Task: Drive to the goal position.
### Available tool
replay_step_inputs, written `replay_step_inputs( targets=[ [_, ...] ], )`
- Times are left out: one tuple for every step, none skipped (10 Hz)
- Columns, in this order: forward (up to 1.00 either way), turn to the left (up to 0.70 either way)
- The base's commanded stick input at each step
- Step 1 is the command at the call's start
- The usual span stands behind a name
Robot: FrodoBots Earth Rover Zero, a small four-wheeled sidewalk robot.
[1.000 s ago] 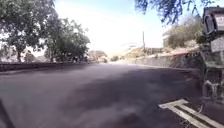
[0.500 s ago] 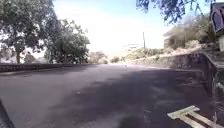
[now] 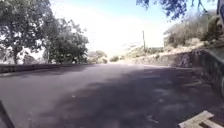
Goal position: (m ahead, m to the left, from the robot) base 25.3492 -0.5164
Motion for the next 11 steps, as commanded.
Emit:
replay_step_inputs(
  targets=[
    [0.50,0.00],
    [0.50,0.00],
    [0.50,0.00],
    [0.50,0.00],
    [0.50,0.00],
    [0.50,0.00],
    [0.50,0.00],
    [0.50,0.00],
    [0.50,0.00],
    [0.50,0.00],
    [0.50,0.00]
  ],
)
